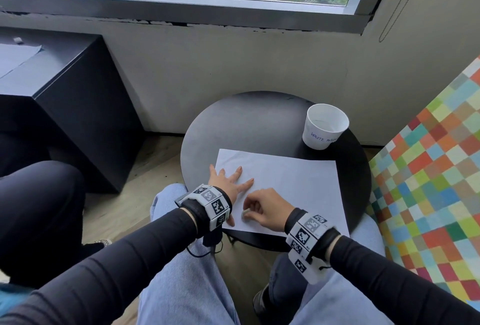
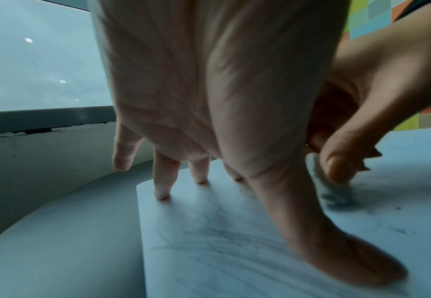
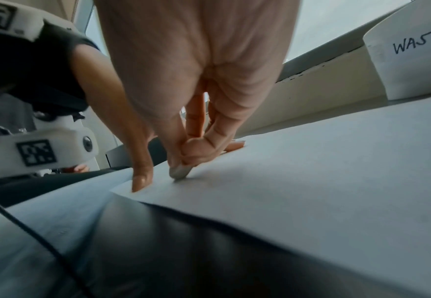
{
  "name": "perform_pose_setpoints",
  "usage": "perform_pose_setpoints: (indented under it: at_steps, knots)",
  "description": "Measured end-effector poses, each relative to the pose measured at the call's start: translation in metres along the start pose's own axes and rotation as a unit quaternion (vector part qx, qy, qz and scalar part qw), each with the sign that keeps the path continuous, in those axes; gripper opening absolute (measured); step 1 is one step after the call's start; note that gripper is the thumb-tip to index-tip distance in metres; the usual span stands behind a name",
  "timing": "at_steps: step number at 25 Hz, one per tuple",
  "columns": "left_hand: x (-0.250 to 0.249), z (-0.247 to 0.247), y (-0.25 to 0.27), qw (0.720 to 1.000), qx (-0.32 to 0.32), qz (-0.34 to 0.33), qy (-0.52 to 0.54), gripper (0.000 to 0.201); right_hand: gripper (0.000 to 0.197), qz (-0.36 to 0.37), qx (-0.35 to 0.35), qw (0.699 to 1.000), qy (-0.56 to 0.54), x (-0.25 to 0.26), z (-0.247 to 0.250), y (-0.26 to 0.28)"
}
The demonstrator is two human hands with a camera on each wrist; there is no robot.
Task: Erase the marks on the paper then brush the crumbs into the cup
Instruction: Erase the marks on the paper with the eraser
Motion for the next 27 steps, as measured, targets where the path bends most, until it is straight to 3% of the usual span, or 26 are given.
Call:
perform_pose_setpoints:
  at_steps: [2, 6, 9, 18, 27]
  knots:
    - [0.0005, 0.0001, 0.0, 1.0, -0.001, -0.001, -0.004, 0.13, 0.015, 0.021, 0.025, 0.999, 0.0, 0.0049, -0.0025, 0.0016]
    - [-0.0003, -0.0001, -0.0013, 1.0, -0.001, -0.004, 0.003, 0.13, 0.014, -0.004, -0.002, 1.0, -0.001, -0.0016, 0.0024, 0.0008]
    - [-0.0002, -0.0006, -0.0013, 1.0, 0.002, -0.001, -0.004, 0.13, 0.017, 0.019, 0.022, 1.0, 0.0, 0.0026, -0.0026, 0.0026]
    - [-0.001, -0.0007, -0.0032, 1.0, 0.001, -0.004, 0.004, 0.13, 0.016, 0.009, -0.014, 1.0, -0.011, 0.0022, -0.0041, 0.0021]
    - [-0.0013, -0.0001, -0.0015, 1.0, 0.004, 0.001, 0.005, 0.13, 0.015, 0.017, 0.015, 1.0, -0.016, -0.0007, -0.0003, 0.0055]
Point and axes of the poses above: each hand's wrist, its own y-axis away from the middle knuckle, its own z-axis out of the back of the hand, x = y × z, the point moved 1 cm from there along -y, towards the middle knuckle, and after that the axes turned 14 degrees about z, right-handed, at the moved point
